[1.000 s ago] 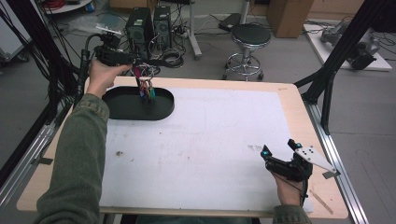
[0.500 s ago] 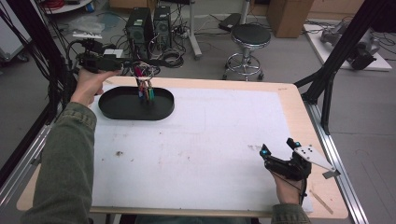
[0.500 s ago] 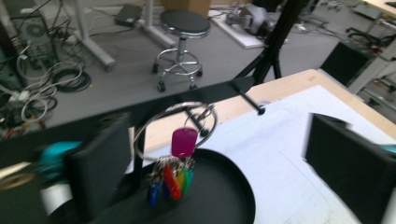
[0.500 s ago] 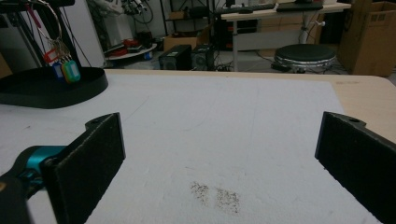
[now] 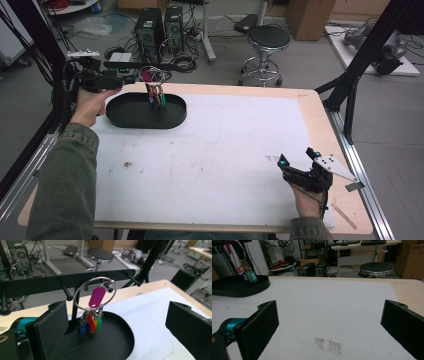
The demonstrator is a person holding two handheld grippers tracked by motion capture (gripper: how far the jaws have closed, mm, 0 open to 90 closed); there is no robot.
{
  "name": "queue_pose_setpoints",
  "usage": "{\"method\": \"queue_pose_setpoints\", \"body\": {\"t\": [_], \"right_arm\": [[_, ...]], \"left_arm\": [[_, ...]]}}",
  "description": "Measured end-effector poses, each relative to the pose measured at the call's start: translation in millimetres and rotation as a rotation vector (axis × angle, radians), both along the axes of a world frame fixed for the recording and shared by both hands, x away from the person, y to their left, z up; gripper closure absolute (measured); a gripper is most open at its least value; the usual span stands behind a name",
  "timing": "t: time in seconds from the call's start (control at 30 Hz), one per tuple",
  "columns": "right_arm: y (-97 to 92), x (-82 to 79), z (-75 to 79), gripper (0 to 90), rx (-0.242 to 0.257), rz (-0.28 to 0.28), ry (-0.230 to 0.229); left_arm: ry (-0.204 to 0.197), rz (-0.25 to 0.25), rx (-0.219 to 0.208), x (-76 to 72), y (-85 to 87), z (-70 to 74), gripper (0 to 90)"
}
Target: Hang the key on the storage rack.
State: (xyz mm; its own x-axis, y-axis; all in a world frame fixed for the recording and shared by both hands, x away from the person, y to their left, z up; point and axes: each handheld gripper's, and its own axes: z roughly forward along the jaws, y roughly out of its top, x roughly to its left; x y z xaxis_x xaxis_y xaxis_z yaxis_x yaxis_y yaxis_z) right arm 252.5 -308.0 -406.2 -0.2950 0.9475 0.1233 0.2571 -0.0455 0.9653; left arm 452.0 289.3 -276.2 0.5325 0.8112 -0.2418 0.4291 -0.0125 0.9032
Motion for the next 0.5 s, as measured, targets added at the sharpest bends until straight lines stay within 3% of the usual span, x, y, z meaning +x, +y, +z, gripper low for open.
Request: {"method": "queue_pose_setpoints", "body": {"t": [0.3,0.5], "right_arm": [[0.0,-0.5,0.2,0.5,0.001,-0.002,0.0],[-1.5,-1.7,0.1,0.5,0.005,-0.006,0.0]], "left_arm": [[-0.021,0.007,0.013,-15.1,2.8,-9.3,5.0],[-0.03,0.011,0.038,-28.1,2.6,-24.8,5.0]]}}
